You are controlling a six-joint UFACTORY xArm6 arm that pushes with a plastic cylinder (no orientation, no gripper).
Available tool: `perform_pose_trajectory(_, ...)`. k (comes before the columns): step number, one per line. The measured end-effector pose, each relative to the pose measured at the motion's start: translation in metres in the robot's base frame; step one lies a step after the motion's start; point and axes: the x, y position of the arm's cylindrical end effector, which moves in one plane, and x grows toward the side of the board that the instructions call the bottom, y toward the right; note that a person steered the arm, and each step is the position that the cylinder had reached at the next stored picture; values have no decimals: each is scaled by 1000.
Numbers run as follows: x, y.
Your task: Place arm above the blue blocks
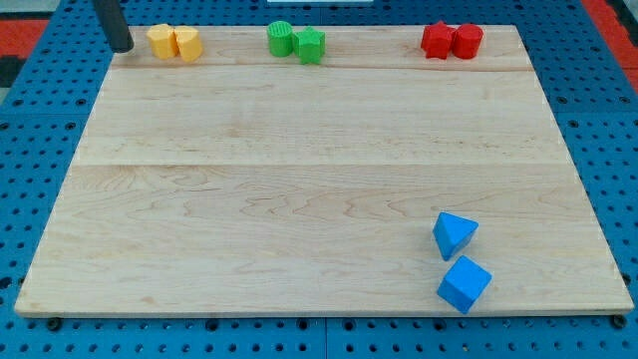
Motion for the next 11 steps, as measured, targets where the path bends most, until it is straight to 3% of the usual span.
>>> perform_pose_trajectory(6,0,-10)
perform_pose_trajectory(7,44,-8)
perform_pose_trajectory(8,99,27)
perform_pose_trajectory(9,110,87)
perform_pose_trajectory(11,151,350)
